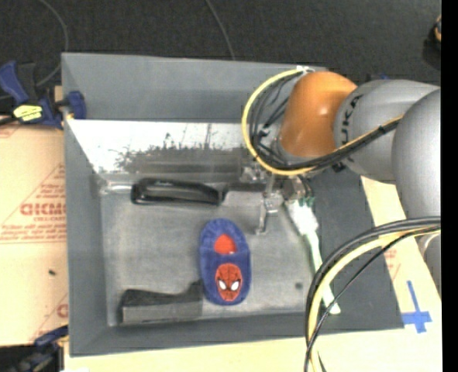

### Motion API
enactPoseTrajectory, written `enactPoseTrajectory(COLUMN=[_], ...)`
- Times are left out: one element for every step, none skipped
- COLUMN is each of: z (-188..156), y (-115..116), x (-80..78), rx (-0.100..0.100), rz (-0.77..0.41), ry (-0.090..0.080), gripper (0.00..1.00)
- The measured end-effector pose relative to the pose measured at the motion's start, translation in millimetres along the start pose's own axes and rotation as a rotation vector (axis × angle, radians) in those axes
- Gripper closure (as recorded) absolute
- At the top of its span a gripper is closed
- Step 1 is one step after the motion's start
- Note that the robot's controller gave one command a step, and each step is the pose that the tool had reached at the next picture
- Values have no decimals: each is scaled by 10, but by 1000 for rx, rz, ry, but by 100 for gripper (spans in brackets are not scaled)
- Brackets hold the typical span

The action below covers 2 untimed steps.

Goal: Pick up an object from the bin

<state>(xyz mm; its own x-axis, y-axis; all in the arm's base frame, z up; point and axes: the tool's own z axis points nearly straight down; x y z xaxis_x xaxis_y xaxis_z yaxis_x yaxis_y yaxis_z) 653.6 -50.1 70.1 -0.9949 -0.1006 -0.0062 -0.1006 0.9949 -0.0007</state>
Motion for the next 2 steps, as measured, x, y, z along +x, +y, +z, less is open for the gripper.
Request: enactPoseTrajectory(z=[5, 5], y=[-10, -10], x=[-7, -7], rx=[2, 2], rz=[-22, -22], ry=[-1, -1], gripper=[100, 100])
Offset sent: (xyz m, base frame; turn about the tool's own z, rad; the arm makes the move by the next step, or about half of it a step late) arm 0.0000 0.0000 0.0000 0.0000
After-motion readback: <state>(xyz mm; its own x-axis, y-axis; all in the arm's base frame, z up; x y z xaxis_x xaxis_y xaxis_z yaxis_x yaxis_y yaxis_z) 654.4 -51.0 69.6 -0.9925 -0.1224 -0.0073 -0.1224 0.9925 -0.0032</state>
